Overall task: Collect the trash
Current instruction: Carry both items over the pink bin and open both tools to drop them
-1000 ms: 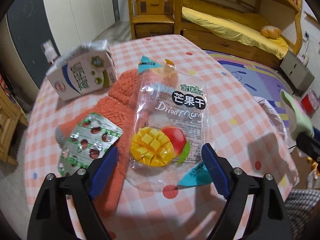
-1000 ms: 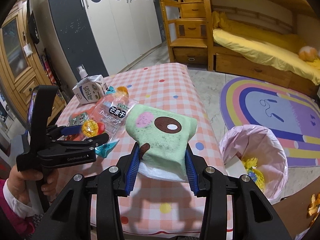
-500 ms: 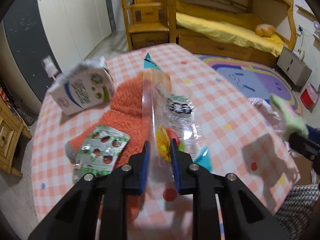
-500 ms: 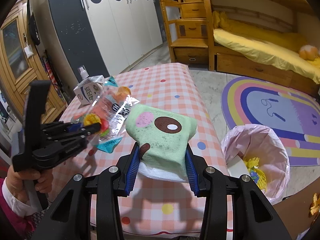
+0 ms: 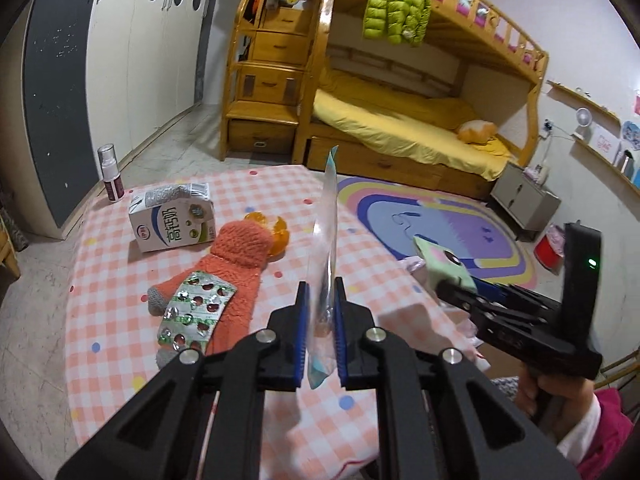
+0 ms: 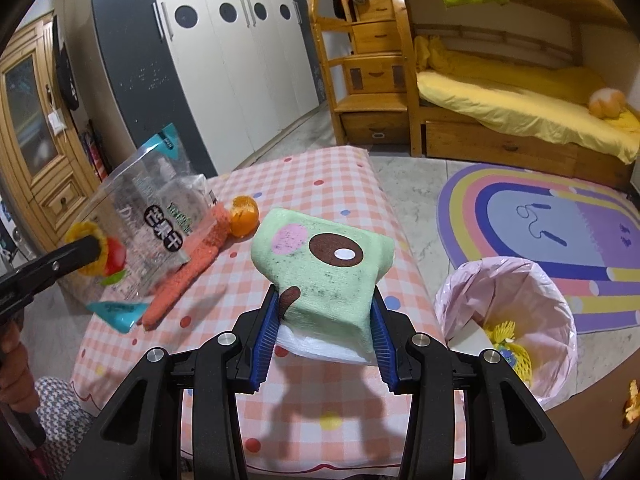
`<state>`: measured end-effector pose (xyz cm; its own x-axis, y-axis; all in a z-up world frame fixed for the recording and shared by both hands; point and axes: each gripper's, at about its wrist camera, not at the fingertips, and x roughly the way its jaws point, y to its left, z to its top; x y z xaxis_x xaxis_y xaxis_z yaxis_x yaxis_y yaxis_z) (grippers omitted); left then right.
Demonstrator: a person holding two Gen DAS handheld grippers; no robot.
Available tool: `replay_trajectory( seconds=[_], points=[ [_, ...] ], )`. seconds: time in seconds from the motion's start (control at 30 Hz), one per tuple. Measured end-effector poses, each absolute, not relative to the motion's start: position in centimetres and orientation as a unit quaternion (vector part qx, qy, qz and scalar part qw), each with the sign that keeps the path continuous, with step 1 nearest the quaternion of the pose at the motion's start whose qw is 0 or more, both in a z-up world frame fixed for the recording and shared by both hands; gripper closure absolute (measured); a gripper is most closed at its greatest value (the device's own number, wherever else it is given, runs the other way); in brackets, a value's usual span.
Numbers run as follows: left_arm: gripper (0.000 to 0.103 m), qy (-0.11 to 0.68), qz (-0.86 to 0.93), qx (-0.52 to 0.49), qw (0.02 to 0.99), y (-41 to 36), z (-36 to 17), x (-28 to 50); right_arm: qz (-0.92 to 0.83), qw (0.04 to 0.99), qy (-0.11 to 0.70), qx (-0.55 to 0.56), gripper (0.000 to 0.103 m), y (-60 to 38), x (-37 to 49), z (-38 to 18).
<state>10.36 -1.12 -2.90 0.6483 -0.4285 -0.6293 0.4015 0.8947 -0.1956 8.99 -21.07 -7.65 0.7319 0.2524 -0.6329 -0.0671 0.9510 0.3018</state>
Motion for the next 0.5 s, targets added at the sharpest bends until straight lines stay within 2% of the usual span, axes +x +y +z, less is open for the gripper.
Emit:
replay_trajectory(
  seconds=[0.5],
  points=[
    [0.093, 0.358, -0.290, 0.036, 0.887, -10.5, -4.7, 8.7, 0.004, 0.925, 0.360, 0.120, 0.060, -27.6, 5.4, -5.2]
  ],
)
